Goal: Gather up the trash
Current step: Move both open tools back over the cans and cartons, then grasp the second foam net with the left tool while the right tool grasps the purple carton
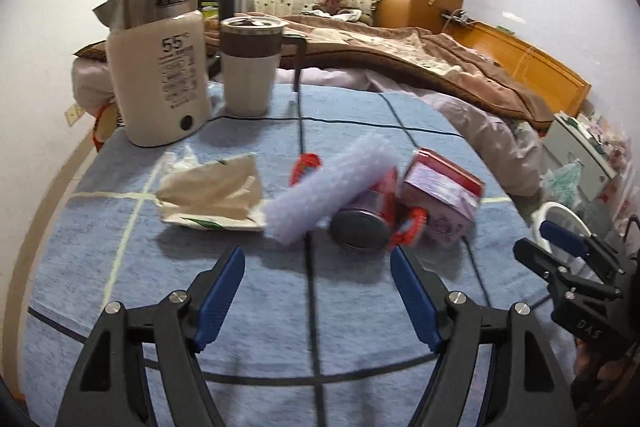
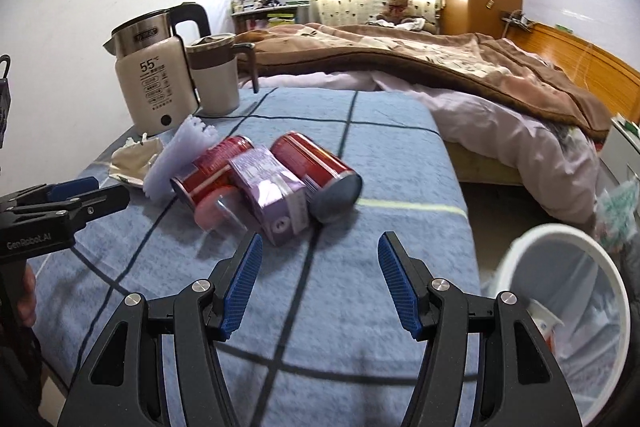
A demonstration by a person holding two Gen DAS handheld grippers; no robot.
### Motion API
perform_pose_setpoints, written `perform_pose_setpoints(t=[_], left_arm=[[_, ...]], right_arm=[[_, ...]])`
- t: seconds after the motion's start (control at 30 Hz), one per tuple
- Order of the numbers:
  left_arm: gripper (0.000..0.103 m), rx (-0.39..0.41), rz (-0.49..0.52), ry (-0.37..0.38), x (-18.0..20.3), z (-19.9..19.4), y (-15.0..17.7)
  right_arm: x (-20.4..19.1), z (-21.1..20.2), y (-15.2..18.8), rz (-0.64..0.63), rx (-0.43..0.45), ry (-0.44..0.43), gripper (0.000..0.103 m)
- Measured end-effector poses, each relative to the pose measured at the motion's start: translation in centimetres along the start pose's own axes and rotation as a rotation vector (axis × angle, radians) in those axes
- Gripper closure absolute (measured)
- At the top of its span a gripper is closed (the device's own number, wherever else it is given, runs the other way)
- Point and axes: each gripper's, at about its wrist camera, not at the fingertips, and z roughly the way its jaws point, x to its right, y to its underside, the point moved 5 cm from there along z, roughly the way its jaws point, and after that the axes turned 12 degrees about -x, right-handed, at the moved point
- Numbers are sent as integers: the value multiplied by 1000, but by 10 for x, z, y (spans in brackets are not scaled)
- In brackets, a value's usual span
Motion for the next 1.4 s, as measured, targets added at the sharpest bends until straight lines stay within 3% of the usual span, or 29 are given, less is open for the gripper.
perform_pose_setpoints(t=[0.37, 0.97, 1.03, 1.13, 1.23, 1.4], left_arm=[[26, -13, 108, 20, -5, 26, -27], [26, -29, 194, 64, 1, 46, -43], [27, -42, 170, 78, -1, 48, -44], [33, -53, 161, 87, -3, 50, -45], [51, -92, 177, 50, -4, 56, -42], [58, -101, 185, 67, 0, 62, -40]], right_arm=[[-17, 28, -31, -79, -11, -31, 42], [-29, 63, -46, -115, -98, -90, 42], [-27, 65, -45, -100, -107, -95, 54], [-25, 66, -42, -82, -122, -113, 61], [-25, 64, -39, -78, -125, -114, 64], [-20, 62, -35, -40, -118, -127, 64]])
